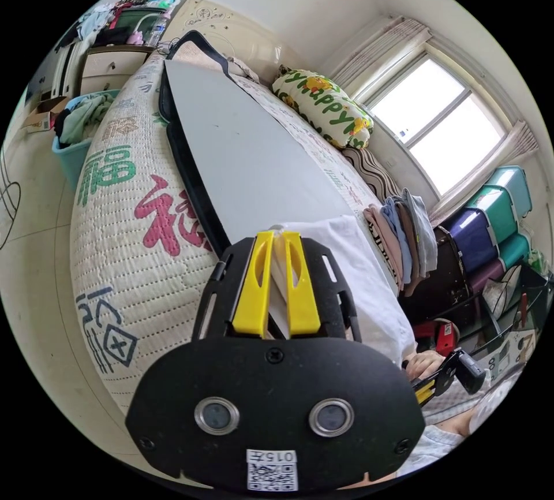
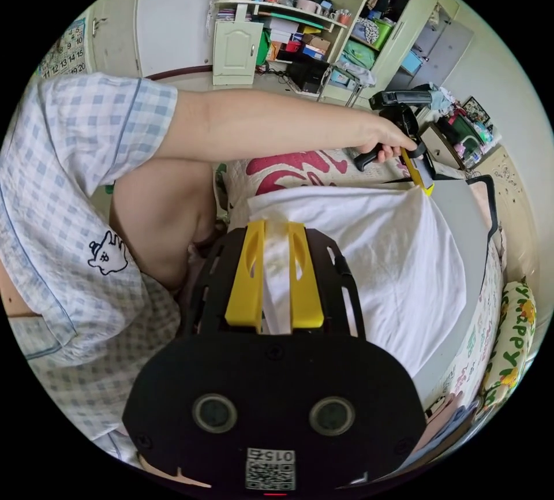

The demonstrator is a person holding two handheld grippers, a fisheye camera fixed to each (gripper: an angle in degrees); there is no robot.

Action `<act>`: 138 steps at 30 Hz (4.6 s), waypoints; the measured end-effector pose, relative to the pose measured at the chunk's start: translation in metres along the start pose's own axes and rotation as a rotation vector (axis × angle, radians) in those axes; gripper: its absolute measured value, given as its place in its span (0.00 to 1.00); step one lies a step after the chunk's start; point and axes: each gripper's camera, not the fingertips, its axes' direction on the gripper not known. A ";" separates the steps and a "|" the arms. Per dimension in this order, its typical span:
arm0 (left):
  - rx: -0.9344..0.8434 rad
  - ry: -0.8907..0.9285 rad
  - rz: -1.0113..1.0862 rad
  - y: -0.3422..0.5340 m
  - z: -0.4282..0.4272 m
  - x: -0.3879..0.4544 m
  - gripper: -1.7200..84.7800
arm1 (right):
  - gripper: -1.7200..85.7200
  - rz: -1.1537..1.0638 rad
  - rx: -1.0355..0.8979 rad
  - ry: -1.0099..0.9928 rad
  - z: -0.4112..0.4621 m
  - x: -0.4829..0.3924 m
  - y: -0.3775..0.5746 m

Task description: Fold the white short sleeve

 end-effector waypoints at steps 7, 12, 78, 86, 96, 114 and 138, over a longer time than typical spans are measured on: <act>0.021 0.026 -0.023 0.007 0.003 -0.001 0.02 | 0.01 0.063 0.061 -0.012 0.000 0.002 0.004; 0.062 0.049 -0.028 0.009 -0.002 0.002 0.02 | 0.01 0.115 0.194 -0.106 -0.011 0.008 0.008; -0.079 0.283 0.004 -0.041 0.012 -0.070 0.13 | 0.12 0.981 0.183 -0.222 -0.132 0.481 0.014; -0.139 0.258 0.024 -0.050 0.015 -0.071 0.05 | 0.04 0.999 0.242 -0.252 -0.172 0.488 -0.008; -0.041 0.417 0.216 -0.068 -0.030 -0.025 0.02 | 0.02 0.887 0.409 -0.074 -0.282 0.411 -0.027; 0.031 0.558 0.727 -0.059 -0.092 0.209 0.02 | 0.01 0.800 0.746 0.301 -0.543 0.228 0.007; -0.027 0.968 0.878 -0.051 0.114 0.599 0.02 | 0.01 0.901 0.795 1.102 -0.856 0.078 0.163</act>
